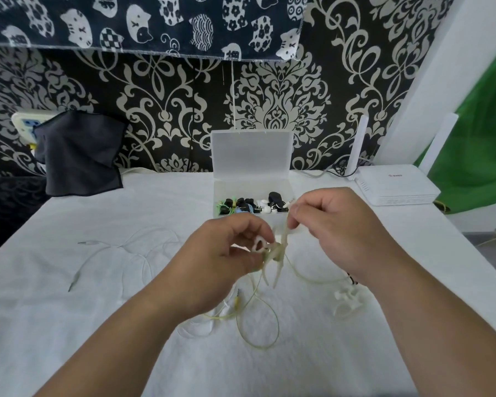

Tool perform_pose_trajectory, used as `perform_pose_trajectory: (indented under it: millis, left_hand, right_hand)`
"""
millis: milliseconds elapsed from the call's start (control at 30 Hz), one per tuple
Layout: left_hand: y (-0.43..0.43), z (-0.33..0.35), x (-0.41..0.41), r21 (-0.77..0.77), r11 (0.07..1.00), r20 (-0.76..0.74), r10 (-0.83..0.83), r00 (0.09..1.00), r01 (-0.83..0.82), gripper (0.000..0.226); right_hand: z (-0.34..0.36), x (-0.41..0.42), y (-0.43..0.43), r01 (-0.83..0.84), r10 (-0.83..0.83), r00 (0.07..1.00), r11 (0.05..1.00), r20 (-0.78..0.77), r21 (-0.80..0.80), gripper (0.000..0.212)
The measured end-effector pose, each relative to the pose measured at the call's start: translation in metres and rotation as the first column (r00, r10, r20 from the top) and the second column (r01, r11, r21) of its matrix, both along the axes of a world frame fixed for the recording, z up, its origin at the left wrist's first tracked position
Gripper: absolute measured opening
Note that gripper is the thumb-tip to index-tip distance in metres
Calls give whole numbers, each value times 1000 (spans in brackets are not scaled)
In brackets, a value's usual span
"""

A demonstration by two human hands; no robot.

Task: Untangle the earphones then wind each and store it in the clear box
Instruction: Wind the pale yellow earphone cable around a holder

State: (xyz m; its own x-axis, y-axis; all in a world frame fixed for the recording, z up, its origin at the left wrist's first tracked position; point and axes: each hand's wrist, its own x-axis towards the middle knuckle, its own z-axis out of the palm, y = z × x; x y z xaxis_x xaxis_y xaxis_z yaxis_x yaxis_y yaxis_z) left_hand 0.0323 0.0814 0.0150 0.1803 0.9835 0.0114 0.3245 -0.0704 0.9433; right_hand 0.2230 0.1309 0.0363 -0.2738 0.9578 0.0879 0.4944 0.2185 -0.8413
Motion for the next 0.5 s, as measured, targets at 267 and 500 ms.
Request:
perform_pose_trajectory:
  millis: [267,500]
  left_hand:
    - [7,-6,-5,6,1000,510,23,860,-30,22]
    - [7,-7,-2,-55,968,427,244,871,-244,21]
  right_hand:
    - [-15,-3,3,-56,71,995,976,67,-212,29]
    - [-12,-13,-9,-326,351,936,851,-16,-411,33]
